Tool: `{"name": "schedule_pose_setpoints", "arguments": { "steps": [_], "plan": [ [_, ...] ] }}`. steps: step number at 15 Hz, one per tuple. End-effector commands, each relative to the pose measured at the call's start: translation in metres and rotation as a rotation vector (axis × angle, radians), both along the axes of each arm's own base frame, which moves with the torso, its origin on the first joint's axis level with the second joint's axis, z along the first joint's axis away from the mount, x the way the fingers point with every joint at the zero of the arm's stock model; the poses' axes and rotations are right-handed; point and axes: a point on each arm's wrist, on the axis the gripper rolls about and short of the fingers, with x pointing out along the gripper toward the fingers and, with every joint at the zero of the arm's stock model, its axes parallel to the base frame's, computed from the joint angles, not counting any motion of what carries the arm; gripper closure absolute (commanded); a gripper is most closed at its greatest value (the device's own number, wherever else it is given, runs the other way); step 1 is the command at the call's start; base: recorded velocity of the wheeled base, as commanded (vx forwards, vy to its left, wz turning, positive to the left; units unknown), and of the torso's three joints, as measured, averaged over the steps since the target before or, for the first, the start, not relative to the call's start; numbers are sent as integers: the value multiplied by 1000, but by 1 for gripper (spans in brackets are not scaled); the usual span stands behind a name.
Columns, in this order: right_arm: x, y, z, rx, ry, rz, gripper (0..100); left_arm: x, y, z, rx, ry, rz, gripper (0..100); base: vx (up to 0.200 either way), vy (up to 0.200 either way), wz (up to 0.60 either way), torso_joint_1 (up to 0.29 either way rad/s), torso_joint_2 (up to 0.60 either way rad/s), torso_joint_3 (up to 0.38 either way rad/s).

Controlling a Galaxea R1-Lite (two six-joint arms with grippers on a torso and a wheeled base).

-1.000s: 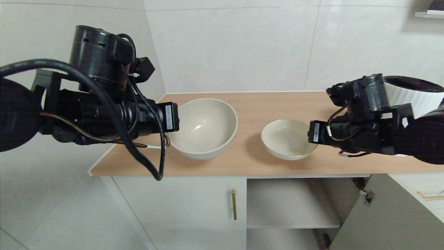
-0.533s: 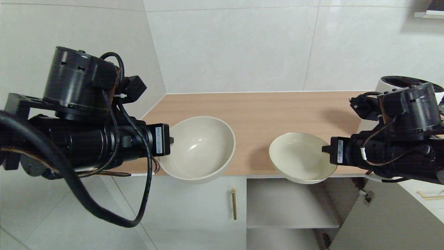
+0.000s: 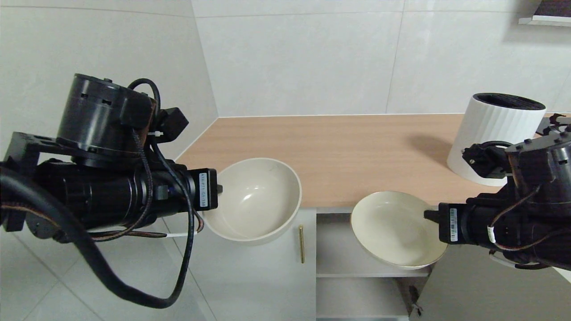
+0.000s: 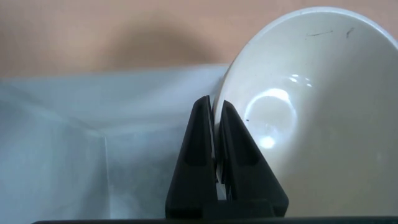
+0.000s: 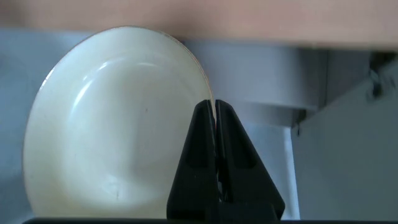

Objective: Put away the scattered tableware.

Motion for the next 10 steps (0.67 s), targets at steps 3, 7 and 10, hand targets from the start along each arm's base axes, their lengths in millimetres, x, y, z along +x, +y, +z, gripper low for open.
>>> {"name": "schedule_pose_setpoints", "arguments": {
  "steps": [3, 7, 10],
  "plan": [
    [-2, -2, 4, -5, -24, -29, 100, 4, -2, -5, 9, 15, 0, 100, 0, 0, 0, 0, 0, 0],
    [-2, -2, 4, -9, -24, -31, 100, 6, -5, -10, 20, 33, -6, 100, 0, 0, 0, 0, 0, 0],
    [1, 0, 2, -15, -17, -32, 100, 6, -6, -11, 21, 35, -7, 100, 0, 0, 0, 0, 0, 0]
  ]
}}
